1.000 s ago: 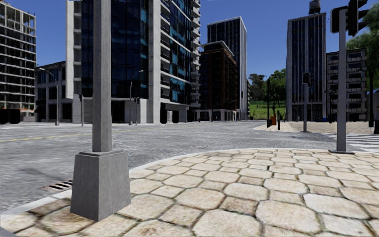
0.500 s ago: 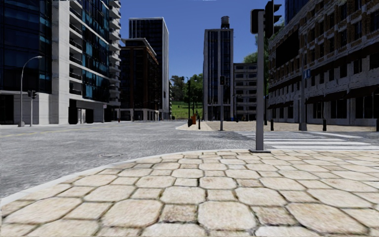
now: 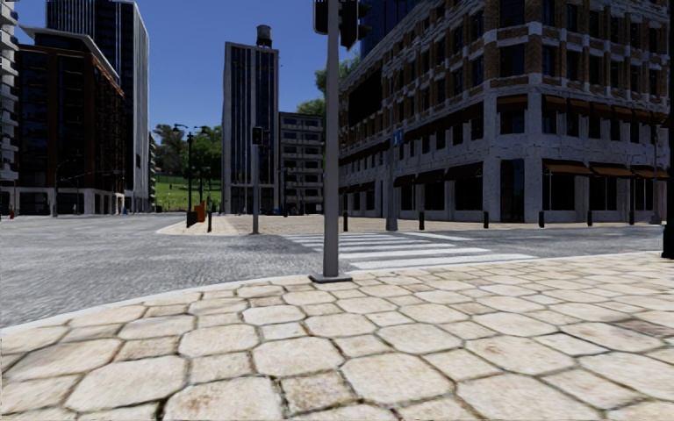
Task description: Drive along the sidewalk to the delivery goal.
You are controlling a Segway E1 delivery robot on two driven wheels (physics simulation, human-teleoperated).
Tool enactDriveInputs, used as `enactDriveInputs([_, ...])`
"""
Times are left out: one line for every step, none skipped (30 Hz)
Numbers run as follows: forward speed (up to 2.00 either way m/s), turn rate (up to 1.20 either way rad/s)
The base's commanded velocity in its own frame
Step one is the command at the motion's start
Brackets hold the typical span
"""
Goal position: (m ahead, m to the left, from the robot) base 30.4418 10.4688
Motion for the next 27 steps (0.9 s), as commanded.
enactDriveInputs([1.95,-0.87])
enactDriveInputs([1.95,-0.87])
enactDriveInputs([1.95,-0.87])
enactDriveInputs([1.95,-0.85])
enactDriveInputs([1.95,-0.84])
enactDriveInputs([1.95,-0.84])
enactDriveInputs([1.95,-0.82])
enactDriveInputs([1.95,-0.77])
enactDriveInputs([1.95,-0.54])
enactDriveInputs([1.95,-0.4])
enactDriveInputs([1.95,-0.4])
enactDriveInputs([1.95,-0.32])
enactDriveInputs([1.95,-0.27])
enactDriveInputs([1.95,-0.2])
enactDriveInputs([1.95,-0.07])
enactDriveInputs([1.95,-0.07])
enactDriveInputs([1.95,0.0])
enactDriveInputs([1.95,0.0])
enactDriveInputs([1.95,0.0])
enactDriveInputs([1.95,0.0])
enactDriveInputs([1.95,0.0])
enactDriveInputs([1.95,0.0])
enactDriveInputs([1.95,0.0])
enactDriveInputs([1.95,0.0])
enactDriveInputs([1.95,0.0])
enactDriveInputs([1.95,0.0])
enactDriveInputs([1.95,0.0])
